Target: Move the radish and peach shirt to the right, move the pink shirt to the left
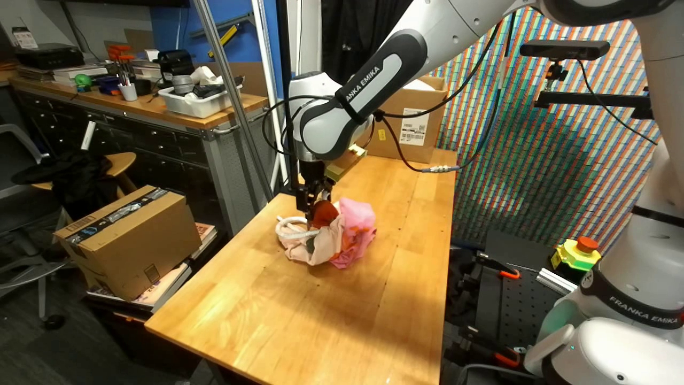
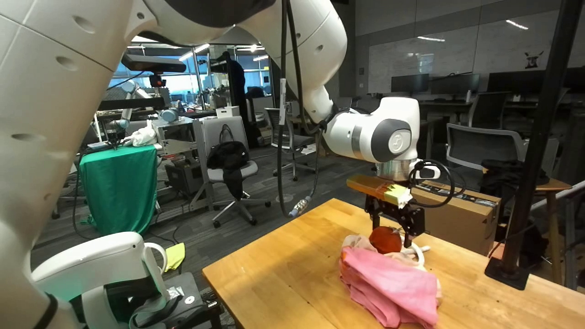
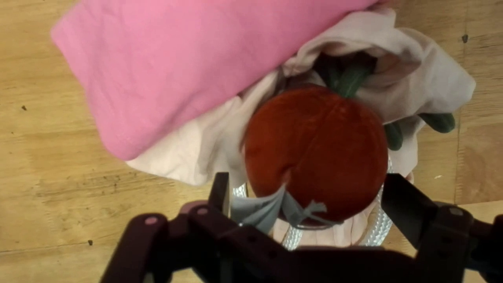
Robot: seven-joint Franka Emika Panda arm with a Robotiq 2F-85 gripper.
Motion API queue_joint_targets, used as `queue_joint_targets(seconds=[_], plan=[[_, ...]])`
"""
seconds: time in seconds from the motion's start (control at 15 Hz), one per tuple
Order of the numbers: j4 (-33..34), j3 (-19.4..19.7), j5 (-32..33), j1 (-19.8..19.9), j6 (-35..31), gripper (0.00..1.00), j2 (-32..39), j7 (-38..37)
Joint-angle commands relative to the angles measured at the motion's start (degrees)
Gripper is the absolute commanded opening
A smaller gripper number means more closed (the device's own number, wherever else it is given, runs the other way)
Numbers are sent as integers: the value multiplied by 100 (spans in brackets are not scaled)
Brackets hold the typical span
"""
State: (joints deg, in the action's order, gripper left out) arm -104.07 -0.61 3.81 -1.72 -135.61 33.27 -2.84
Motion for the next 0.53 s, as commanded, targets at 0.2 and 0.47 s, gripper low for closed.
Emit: queue_joint_targets(seconds=[0.2, 0.47], plan=[[-23, 36, -62, -89, 400, 100, -69, -180], [-46, 49, -32, -93, 228, 100, -77, -191]])
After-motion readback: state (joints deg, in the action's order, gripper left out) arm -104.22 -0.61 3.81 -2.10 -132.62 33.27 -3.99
